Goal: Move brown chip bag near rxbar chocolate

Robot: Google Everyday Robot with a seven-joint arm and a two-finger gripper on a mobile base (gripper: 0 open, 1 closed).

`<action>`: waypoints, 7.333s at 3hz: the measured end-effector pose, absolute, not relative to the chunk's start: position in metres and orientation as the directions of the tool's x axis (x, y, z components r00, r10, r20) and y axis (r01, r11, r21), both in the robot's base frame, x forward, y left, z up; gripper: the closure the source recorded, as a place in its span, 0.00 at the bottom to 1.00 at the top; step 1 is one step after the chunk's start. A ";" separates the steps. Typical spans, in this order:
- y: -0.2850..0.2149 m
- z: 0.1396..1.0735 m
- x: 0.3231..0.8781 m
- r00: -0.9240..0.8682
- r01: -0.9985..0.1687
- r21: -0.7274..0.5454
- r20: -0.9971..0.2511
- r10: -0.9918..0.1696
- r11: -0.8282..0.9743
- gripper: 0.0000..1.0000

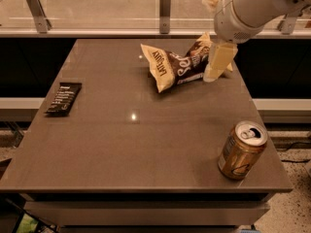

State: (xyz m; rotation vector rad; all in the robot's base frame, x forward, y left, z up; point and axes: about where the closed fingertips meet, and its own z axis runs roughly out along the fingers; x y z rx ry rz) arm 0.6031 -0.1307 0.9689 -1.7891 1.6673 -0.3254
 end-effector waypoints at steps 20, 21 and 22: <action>-0.065 0.960 0.635 0.156 -0.852 -0.503 0.023 -0.987 -0.146 1.00; -0.048 0.969 0.629 0.157 -0.855 -0.495 0.033 -0.987 -0.153 1.00; -0.029 0.976 0.620 0.141 -0.862 -0.488 0.037 -0.989 -0.141 1.00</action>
Offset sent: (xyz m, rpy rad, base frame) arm 0.0492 0.0016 -0.0443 -0.1064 0.0332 0.0012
